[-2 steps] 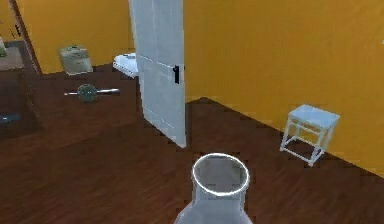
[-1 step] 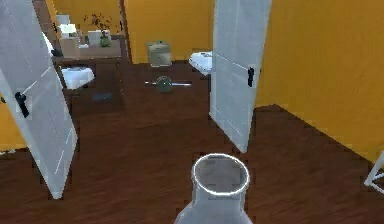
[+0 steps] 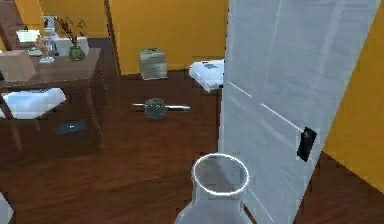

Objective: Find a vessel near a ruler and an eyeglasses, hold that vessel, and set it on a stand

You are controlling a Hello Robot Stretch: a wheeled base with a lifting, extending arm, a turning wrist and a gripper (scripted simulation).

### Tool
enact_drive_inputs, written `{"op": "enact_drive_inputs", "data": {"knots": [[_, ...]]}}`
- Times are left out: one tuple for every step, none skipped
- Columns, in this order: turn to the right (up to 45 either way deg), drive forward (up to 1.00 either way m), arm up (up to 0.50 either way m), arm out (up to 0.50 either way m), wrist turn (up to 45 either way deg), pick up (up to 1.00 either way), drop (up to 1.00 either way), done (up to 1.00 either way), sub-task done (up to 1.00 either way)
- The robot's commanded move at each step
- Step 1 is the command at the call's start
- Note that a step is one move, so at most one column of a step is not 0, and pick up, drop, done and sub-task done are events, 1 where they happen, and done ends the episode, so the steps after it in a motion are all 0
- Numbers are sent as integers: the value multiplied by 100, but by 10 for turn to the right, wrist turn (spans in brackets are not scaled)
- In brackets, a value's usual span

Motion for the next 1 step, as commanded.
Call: {"op": "enact_drive_inputs", "data": {"knots": [[-30, 0, 0, 0, 0, 0, 0, 0, 0]]}}
